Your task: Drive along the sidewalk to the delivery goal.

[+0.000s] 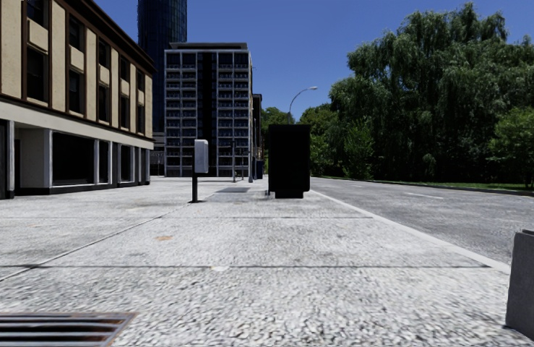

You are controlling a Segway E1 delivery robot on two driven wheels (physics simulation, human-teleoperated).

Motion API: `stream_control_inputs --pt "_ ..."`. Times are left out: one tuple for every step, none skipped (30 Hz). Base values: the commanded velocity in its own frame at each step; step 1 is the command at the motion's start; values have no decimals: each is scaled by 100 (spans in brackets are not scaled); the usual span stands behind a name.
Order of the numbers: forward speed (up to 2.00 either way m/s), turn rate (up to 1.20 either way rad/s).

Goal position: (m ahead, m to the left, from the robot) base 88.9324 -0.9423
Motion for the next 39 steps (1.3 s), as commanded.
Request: stream_control_inputs --pt "200 0" --pt "200 0" --pt "200 0" --pt "200 0" --pt "200 0" --pt "200 0" --pt "200 0" --pt "200 0" --pt "200 0" --pt "200 0" --pt "200 0" --pt "200 0" --pt "200 42" --pt "200 94" --pt "200 99" --pt "200 101" --pt "200 101" --pt "200 27" --pt "200 0" --pt "200 0" --pt "200 0" --pt "200 0" --pt "200 0" --pt "200 0" --pt "200 0" --pt "200 0" --pt "200 0" --pt "200 0" --pt "200 0" --pt "200 0" --pt "200 0" --pt "200 0" --pt "200 0" --pt "200 0" --pt "200 0" --pt "200 0" --pt "200 0" --pt "200 0" --pt "200 0"
